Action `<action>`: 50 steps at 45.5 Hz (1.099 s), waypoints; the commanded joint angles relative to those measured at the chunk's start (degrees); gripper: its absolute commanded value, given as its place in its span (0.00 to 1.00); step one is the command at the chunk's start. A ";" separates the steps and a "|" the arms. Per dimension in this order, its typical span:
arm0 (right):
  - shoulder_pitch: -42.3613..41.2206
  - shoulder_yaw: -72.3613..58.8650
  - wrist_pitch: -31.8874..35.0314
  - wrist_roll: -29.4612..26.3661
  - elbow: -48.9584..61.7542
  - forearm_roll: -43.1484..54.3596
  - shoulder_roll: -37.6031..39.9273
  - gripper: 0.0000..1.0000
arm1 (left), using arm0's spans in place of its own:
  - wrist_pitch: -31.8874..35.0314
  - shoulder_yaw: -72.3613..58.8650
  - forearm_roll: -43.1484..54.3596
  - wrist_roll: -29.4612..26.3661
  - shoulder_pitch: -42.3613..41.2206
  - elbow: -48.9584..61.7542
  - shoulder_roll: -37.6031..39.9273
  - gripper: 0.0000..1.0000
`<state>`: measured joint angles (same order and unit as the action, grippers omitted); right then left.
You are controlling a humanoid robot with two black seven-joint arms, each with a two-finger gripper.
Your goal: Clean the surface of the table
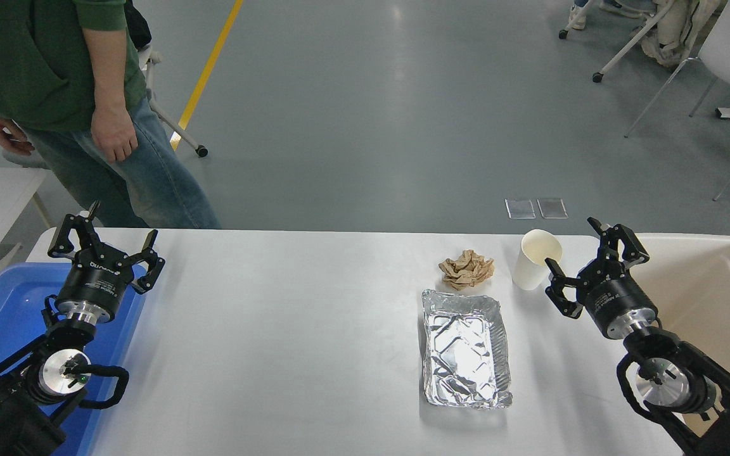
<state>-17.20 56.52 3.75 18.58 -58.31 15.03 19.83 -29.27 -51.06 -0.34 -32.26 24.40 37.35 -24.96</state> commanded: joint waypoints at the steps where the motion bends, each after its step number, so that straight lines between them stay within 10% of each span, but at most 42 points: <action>1: 1.82 0.70 -0.15 0.32 0.31 0.00 -2.25 1.00 | 0.09 0.09 -0.53 0.00 0.03 0.00 0.08 0.99; 50: 1.56 0.08 0.12 0.32 0.92 0.00 -0.67 1.00 | 0.00 0.53 -1.06 0.00 0.12 0.00 0.08 0.99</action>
<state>-15.69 56.87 4.03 18.86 -57.63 15.03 18.95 -29.27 -50.63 -1.48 -32.26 24.38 37.36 -24.87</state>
